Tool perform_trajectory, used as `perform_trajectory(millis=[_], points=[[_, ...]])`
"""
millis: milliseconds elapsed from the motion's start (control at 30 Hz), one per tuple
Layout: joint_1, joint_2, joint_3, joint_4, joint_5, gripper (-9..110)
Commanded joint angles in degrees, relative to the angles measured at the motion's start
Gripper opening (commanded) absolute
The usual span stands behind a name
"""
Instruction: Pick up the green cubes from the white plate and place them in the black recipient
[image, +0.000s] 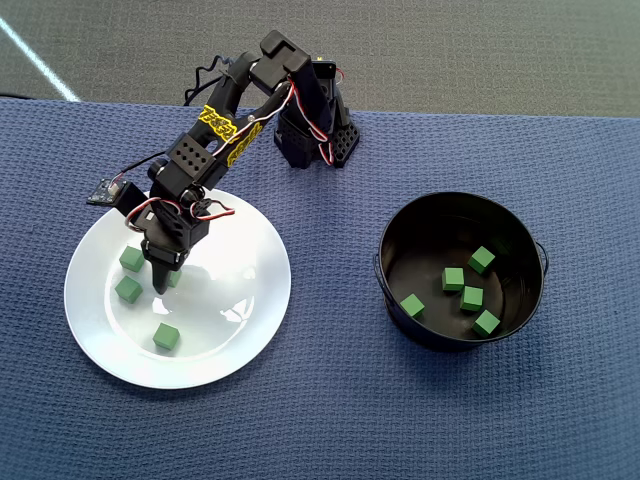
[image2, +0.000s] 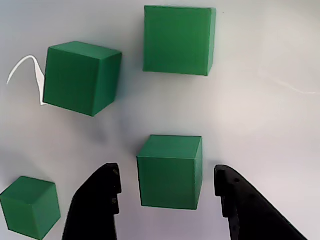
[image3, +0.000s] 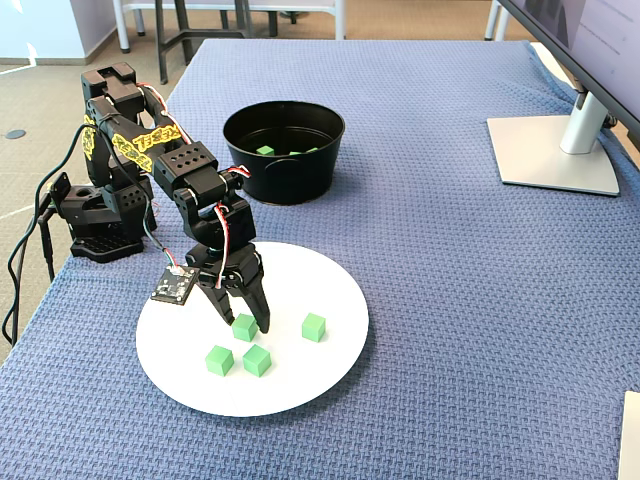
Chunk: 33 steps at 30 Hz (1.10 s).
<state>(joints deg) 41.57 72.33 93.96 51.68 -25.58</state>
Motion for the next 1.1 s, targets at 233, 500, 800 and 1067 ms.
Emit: perform_trajectory(millis=[233,500,800,1067], points=[[-0.7,7.03,-0.18,1.14,0.79,0],[-5.27,25.49,0.7,5.54,5.1,0],[-27.33,45.79,9.93,7.03,16.52,0],[-53.09,45.79,9.32,6.42,26.63,0]])
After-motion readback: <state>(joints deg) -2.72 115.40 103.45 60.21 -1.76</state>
